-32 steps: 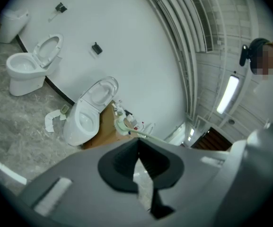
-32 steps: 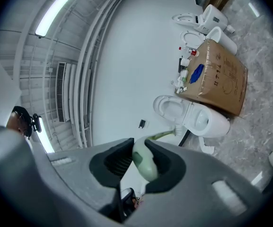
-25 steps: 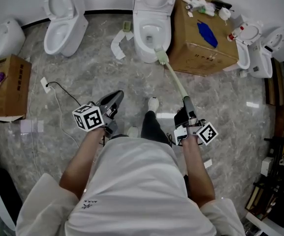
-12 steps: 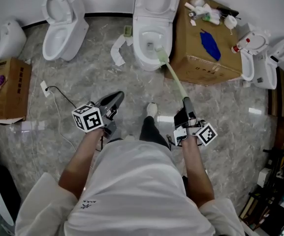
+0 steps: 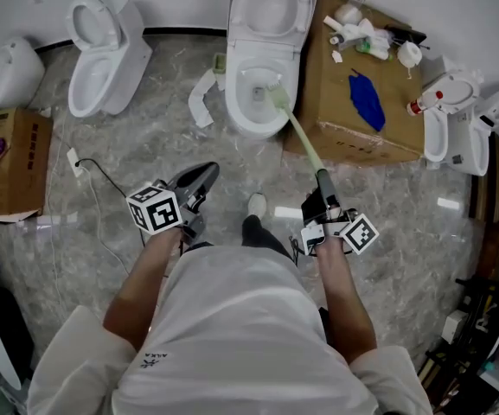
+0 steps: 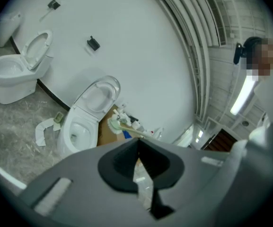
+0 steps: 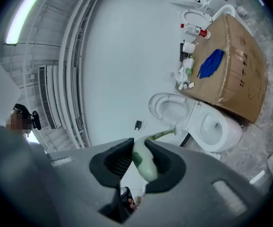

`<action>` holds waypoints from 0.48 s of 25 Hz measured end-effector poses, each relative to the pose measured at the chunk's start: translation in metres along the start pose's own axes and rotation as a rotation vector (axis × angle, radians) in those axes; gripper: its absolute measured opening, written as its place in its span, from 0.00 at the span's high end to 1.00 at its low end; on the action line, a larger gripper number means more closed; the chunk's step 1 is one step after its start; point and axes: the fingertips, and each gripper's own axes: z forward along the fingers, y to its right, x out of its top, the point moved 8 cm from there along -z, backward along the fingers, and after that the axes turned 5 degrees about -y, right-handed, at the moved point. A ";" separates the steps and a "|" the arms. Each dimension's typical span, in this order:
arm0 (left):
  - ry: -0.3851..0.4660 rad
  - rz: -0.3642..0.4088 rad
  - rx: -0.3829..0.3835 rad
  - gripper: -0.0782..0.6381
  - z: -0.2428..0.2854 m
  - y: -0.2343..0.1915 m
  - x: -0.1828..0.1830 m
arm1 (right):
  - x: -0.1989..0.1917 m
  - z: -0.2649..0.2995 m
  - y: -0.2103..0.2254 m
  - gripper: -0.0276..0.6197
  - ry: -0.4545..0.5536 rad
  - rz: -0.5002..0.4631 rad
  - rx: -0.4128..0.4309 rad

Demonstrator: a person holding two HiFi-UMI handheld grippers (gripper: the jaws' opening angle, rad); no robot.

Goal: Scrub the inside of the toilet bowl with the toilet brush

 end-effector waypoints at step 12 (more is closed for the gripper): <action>0.003 0.000 -0.003 0.90 0.105 -0.007 0.050 | 0.085 0.053 0.045 0.86 -0.062 0.020 -0.011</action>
